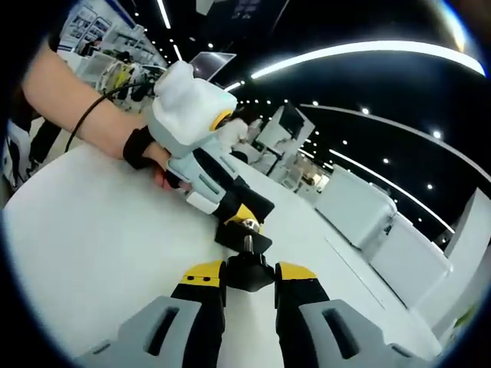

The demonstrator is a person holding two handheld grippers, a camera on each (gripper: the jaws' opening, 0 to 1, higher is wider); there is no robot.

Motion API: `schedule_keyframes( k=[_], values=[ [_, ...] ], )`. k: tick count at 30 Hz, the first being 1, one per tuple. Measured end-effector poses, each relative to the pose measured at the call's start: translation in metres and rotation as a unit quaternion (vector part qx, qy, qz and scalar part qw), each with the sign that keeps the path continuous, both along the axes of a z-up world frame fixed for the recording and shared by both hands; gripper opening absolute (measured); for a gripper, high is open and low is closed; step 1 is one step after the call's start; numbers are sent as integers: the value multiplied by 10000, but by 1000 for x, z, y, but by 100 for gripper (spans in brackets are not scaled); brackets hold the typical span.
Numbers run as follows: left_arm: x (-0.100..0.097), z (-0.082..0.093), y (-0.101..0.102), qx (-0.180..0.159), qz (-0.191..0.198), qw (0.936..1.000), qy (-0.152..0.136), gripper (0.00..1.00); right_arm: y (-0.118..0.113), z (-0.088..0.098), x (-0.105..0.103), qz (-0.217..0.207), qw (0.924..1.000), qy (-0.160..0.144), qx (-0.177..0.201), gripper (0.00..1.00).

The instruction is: Clamp the fixed fixture on the desktop, loosen the retaining clip, secure it to the edge of the desk, and tighten the retaining clip.

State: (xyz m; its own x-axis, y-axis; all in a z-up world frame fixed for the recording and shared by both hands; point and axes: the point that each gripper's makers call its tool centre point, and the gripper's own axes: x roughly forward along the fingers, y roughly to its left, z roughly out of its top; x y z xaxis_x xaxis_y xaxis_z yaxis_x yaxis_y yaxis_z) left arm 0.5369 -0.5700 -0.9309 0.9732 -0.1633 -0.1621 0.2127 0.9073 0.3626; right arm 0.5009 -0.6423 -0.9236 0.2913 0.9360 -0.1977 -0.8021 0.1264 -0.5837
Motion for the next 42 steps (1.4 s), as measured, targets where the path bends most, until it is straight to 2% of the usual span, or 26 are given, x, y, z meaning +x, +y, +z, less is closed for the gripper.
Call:
schedule_keyframes(
  k=[5,6,7,10,18,21,23,24,25,27,30,31,32,33,34,35,36,38,42],
  values=[
    [1,1,0,111,-38,9999,1,10,1,0,-1,32,10000,31,14,24],
    [2,0,1,51,0,10000,1,11,1,1,-1,33,10000,23,17,24],
    [1,-2,5,-204,233,9995,19,11,2,2,-2,73,10000,-5,46,24],
    [0,-1,1,-37,196,9998,-40,12,3,4,-4,100,9999,-7,58,24],
    [3,-1,2,-187,243,9995,-59,13,4,4,-1,105,9999,-47,61,24],
    [6,-2,3,-226,227,9995,-53,12,-1,6,6,-71,10000,-52,38,24],
    [4,-2,1,-235,229,9994,-57,12,-3,8,7,-136,9987,423,245,24],
    [4,-2,-1,-248,222,9994,-57,12,-3,11,7,-134,9953,851,442,24],
    [4,-2,-2,-252,224,9994,-57,12,-4,13,8,-129,9927,1062,548,24],
    [4,-1,-2,-257,226,9994,-58,12,-7,21,12,-173,9757,1928,1024,24],
    [4,-1,-2,-277,235,9993,-60,12,-14,32,28,-273,9250,3330,1809,24],
    [4,-1,-2,-285,237,9993,-59,12,-17,32,31,-304,9118,3607,1938,24],
    [4,-1,-2,-294,238,9993,-58,12,-21,31,36,-365,8906,4023,2090,24],
    [5,-1,-2,-299,241,9992,-59,12,-24,29,38,-380,8726,4342,2202,24],
    [4,-1,-2,-305,245,9992,-63,12,-25,27,40,-384,8588,4587,2249,24],
    [5,-1,-2,-312,248,9992,-61,12,-26,26,39,-377,8493,4745,2284,24],
    [4,-1,-3,-312,244,9992,-63,12,-26,25,39,-368,8456,4802,2302,24],
    [3,-1,-6,-311,236,9992,-68,12,-25,22,36,-353,8465,4812,2252,23],
    [2,-1,-8,-320,244,9992,-70,12,-20,13,22,-344,8547,4777,2003,23]
  ],
)
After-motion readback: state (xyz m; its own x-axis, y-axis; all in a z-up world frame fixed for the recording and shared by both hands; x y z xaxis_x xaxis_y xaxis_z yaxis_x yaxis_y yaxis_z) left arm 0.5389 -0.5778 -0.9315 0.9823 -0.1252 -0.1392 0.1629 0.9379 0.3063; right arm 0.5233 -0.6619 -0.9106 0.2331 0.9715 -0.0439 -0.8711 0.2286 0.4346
